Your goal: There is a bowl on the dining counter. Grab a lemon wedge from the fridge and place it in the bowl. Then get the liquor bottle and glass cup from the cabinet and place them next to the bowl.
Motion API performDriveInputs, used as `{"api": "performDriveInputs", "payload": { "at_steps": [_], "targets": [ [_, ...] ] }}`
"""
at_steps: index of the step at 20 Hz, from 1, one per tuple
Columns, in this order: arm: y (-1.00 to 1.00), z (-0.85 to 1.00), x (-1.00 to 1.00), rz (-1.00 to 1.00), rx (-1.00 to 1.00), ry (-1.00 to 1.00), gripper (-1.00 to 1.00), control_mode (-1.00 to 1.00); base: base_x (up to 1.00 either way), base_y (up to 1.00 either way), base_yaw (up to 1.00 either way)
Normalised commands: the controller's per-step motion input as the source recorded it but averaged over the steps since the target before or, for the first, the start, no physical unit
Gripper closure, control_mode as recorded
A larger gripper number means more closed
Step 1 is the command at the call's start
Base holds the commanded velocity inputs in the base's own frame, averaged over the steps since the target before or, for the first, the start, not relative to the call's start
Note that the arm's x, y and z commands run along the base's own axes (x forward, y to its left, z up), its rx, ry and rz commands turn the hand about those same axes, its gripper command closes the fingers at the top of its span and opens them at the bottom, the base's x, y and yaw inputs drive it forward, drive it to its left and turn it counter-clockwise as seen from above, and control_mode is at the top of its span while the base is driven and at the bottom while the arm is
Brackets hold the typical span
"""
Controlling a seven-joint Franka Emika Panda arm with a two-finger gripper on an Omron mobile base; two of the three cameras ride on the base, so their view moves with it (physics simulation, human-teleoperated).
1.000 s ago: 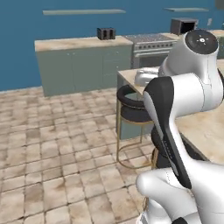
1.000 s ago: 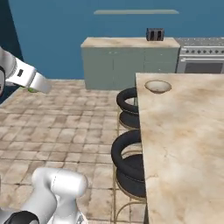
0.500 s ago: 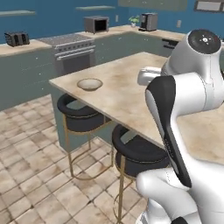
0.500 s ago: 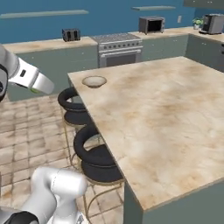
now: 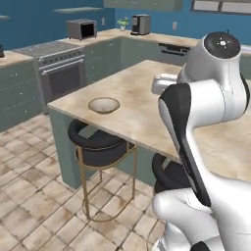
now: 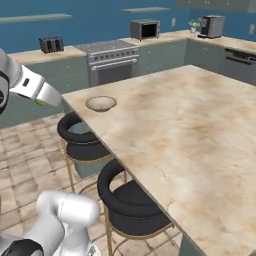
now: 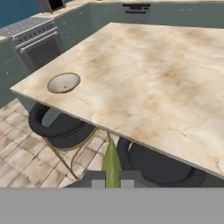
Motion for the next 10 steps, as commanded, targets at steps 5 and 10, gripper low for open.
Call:
{"api": "performDriveInputs", "payload": {
  "at_steps": [5,10],
  "targets": [
    [0.0,0.0,0.0,0.0,0.0,0.0,1.0,1.0,0.46,1.0,-0.32],
    [0.0,0.0,0.0,0.0,0.0,0.0,1.0,1.0,0.21,0.99,-0.31]
  ]
}}
